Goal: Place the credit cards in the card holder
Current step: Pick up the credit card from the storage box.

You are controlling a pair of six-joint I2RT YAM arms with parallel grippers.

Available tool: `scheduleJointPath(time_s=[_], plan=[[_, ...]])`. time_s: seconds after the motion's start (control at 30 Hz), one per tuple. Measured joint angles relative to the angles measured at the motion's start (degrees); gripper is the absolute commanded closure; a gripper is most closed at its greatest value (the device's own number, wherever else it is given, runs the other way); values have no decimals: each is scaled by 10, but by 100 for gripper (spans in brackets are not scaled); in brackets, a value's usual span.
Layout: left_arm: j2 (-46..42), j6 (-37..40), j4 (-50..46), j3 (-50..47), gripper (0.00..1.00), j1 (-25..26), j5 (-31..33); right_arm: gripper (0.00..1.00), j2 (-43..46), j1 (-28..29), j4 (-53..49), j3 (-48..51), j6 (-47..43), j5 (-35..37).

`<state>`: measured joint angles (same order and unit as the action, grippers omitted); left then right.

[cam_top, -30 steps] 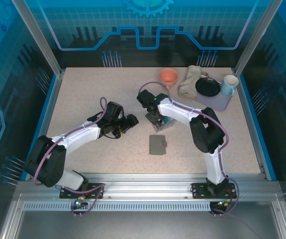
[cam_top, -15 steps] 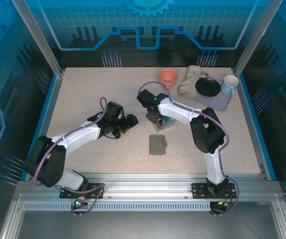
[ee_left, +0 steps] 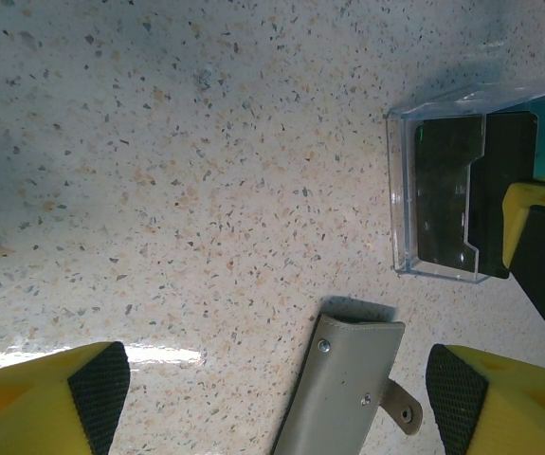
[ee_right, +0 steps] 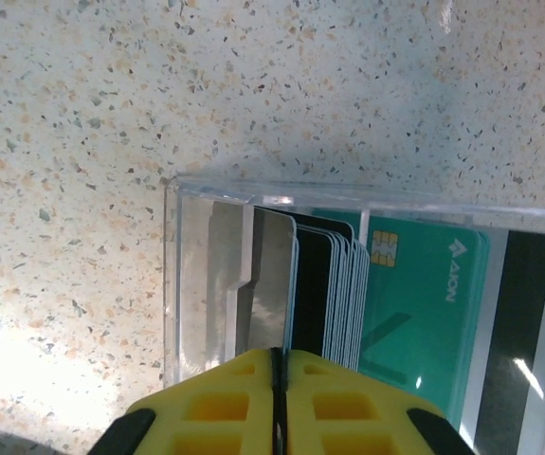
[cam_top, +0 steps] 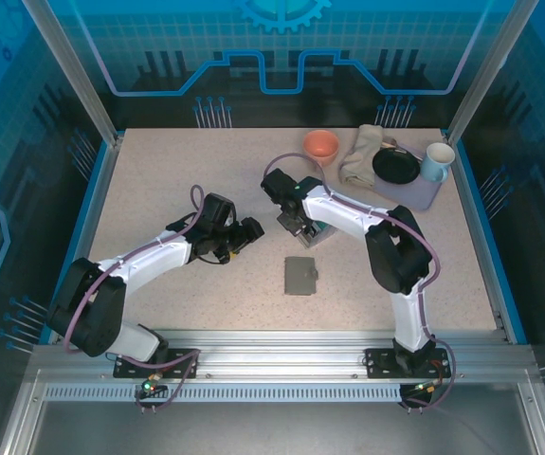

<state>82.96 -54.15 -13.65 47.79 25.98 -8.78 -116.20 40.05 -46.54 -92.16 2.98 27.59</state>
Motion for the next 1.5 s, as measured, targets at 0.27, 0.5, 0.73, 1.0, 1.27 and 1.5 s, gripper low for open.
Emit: scheduleJointPath(time_s=[0.27,0.5,0.73,1.0,1.27,1.5], plan=[[0,0,0,0,15,0,0,92,41,0,-12,3,7,-30],[0,0,0,0,15,0,-1,93,60,-7,-13,3,13,-56],[0,0,0,0,14,0,-7,98,44,-23,-12,4,19,-87],[0,1,25,0,17,0,-40,100,93,-38,-9,26,58,-167],[0,-3,125,0,18,0,-122,100,311,-161,92,169,175,-386],[3,-29,231,19,18,0,-212,99,366,-237,213,283,297,-589]])
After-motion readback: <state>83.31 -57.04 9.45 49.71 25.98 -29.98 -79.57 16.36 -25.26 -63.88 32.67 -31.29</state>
